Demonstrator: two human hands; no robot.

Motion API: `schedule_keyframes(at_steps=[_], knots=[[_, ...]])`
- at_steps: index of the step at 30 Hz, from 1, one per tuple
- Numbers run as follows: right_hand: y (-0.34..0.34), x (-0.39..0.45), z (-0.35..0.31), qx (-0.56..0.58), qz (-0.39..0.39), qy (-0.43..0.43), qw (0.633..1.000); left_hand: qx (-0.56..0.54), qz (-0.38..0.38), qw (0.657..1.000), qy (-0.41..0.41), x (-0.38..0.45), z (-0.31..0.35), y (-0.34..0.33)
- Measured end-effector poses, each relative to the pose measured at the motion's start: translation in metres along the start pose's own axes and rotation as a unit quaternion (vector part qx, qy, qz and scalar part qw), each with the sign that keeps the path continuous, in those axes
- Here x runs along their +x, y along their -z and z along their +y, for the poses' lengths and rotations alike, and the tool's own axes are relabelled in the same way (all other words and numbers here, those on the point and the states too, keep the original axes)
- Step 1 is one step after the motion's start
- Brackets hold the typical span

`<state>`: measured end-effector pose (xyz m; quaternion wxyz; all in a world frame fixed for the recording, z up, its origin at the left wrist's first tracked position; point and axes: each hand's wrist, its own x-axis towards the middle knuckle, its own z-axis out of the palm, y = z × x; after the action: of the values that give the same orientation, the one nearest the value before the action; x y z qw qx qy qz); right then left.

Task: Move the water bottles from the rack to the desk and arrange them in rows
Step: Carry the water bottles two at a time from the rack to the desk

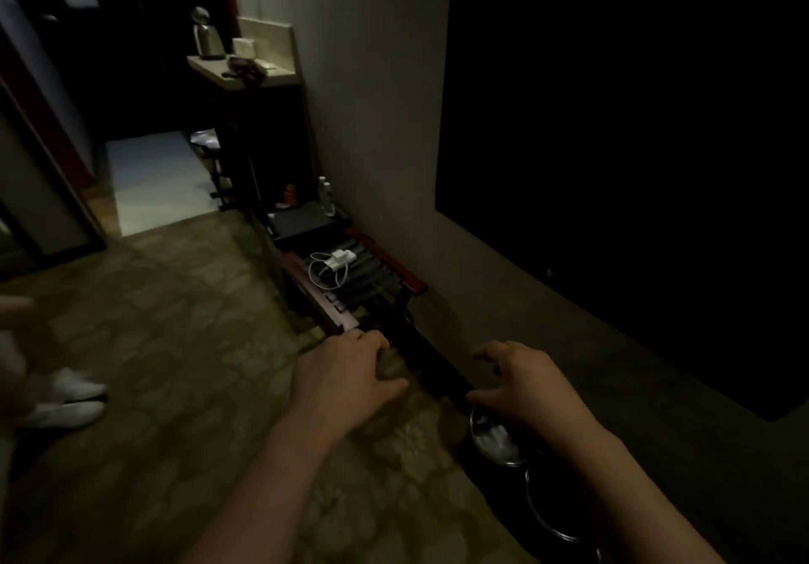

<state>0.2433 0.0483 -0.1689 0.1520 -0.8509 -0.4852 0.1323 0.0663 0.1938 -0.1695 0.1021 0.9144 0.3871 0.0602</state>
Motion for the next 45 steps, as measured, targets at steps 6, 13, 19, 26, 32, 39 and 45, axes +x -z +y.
schedule_keyframes(at_steps=[6,13,19,26,32,39,45], knots=[[0.001,0.155,-0.055,0.0,-0.009,0.042,0.999,0.001,0.014,0.999,0.041,0.121,-0.072,0.023],[-0.017,0.31,-0.133,0.0,-0.043,0.096,0.994,0.02,0.038,0.994,0.096,0.231,-0.185,0.045],[-0.055,0.458,-0.213,-0.003,-0.056,0.098,0.994,-0.087,0.051,0.99,0.102,0.354,-0.316,0.05],[-0.076,0.641,-0.316,0.016,-0.027,0.054,0.998,-0.053,0.04,0.997,0.041,0.517,-0.458,0.092],[-0.081,0.771,-0.358,0.031,-0.023,0.012,0.999,-0.059,0.034,0.998,-0.004,0.641,-0.536,0.116],[-0.096,0.94,-0.362,0.056,0.005,-0.034,0.998,-0.021,0.017,0.998,-0.049,0.816,-0.596,0.106],[-0.101,1.097,-0.365,0.073,0.013,-0.062,0.995,0.032,0.003,0.996,-0.082,0.975,-0.626,0.103]])
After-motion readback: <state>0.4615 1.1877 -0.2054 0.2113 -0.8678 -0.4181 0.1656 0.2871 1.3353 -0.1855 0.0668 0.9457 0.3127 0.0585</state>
